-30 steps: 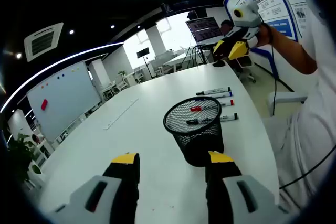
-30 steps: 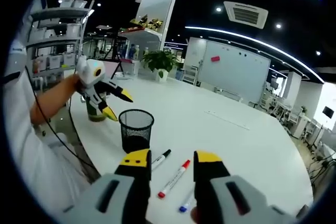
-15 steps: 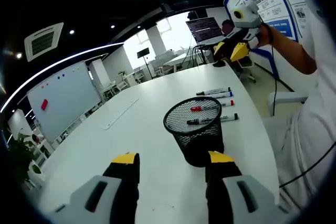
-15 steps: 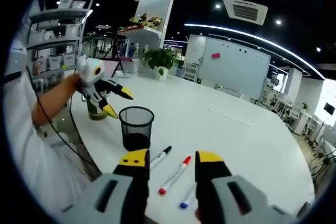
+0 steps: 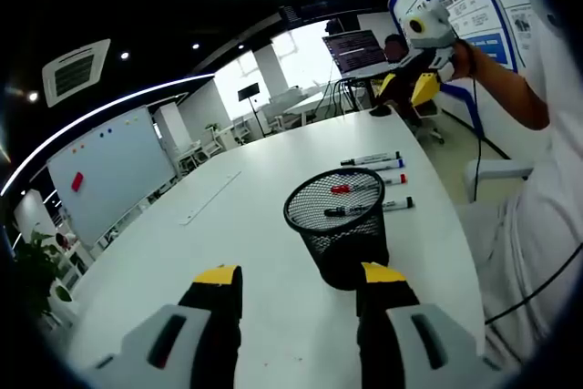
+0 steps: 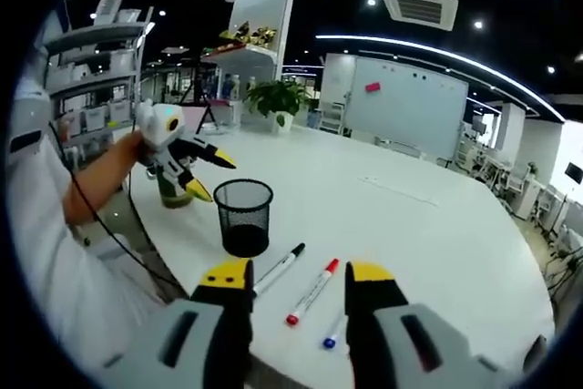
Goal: Pick up the whiteboard markers from the pen holder and place them facing the whiteboard neatly
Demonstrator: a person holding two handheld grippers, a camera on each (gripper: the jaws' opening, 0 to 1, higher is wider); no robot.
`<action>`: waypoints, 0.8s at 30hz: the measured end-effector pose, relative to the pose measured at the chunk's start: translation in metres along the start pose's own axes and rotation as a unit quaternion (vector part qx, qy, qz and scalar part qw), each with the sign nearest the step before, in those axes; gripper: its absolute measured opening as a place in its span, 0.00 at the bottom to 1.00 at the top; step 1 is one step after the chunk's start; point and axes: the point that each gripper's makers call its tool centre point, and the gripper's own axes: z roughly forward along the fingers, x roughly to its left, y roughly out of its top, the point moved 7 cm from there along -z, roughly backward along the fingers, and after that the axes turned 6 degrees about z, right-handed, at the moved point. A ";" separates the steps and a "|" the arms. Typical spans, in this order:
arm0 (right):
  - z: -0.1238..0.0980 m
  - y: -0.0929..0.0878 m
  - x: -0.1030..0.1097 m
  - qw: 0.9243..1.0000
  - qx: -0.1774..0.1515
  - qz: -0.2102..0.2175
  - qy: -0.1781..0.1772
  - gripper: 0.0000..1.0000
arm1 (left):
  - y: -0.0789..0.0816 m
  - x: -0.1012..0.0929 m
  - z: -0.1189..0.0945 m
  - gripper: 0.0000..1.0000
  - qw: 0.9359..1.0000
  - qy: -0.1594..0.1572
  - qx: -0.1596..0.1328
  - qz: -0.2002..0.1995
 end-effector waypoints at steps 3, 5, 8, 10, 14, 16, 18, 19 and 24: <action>-0.001 -0.001 0.000 1.000 0.002 0.000 -0.001 0.43 | 0.000 0.000 0.000 0.52 1.000 0.000 0.000 0.000; -0.001 -0.002 0.001 1.000 0.003 0.002 0.002 0.45 | 0.000 0.000 0.000 0.52 1.000 0.000 0.000 0.000; -0.002 -0.004 0.003 1.000 0.008 0.002 0.005 0.46 | 0.000 -0.001 0.000 0.52 1.000 0.000 0.000 0.000; -0.002 -0.006 0.004 1.000 0.015 0.006 0.006 0.48 | 0.001 -0.001 0.000 0.52 1.000 0.001 0.000 0.000; -0.002 -0.008 0.006 1.000 0.022 0.008 0.007 0.50 | 0.001 -0.001 0.000 0.52 1.000 0.001 0.000 0.000; -0.003 -0.008 0.006 1.000 0.023 0.011 0.006 0.51 | 0.001 -0.001 0.000 0.52 1.000 0.001 0.000 0.000; -0.004 -0.008 0.006 1.000 0.024 0.012 0.007 0.52 | 0.001 -0.001 0.000 0.52 1.000 0.001 0.000 0.000; -0.004 -0.009 0.006 1.000 0.025 0.013 0.006 0.52 | 0.001 -0.001 -0.001 0.52 1.000 0.001 0.000 0.000; -0.005 -0.010 0.007 0.999 0.027 0.016 0.006 0.52 | 0.001 -0.001 -0.001 0.52 1.000 0.001 0.000 0.001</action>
